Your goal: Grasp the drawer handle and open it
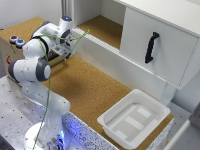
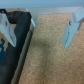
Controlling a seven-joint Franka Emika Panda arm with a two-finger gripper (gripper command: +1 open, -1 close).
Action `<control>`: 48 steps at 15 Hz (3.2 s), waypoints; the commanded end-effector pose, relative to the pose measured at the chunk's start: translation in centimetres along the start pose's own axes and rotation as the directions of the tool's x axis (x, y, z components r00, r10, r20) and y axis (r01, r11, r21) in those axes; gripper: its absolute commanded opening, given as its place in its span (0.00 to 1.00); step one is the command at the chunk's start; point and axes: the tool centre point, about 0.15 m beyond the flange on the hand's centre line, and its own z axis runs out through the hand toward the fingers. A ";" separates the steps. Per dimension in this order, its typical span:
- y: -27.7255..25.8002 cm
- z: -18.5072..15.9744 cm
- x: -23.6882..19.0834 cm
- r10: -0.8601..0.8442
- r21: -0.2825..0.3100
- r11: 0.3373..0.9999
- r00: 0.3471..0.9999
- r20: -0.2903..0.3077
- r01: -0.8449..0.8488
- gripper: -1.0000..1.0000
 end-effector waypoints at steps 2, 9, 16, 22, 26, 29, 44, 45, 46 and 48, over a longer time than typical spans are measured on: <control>-2.4 2.2 2.6 -0.049 0.046 0.998 0.996 0.074 0.046 1.00; -4.9 3.9 3.4 -0.030 0.009 1.000 0.994 0.101 0.029 1.00; -4.2 5.4 1.1 0.114 0.018 0.993 0.993 0.037 -0.115 1.00; -5.1 7.5 0.8 0.139 0.067 0.988 0.990 0.006 -0.139 1.00; -4.3 8.2 0.8 0.130 0.114 0.985 0.991 -0.026 -0.126 1.00; -3.8 8.4 0.6 0.148 0.134 0.981 0.988 -0.044 -0.141 1.00; -2.6 10.0 0.9 0.159 0.201 0.968 0.986 -0.043 -0.148 0.00; -2.5 10.2 1.0 0.154 0.203 0.969 0.987 -0.040 -0.143 0.00; -2.5 10.3 1.0 0.150 0.203 0.969 0.988 -0.036 -0.140 0.00; -2.4 10.7 1.2 0.141 0.217 0.967 0.990 -0.032 -0.131 0.00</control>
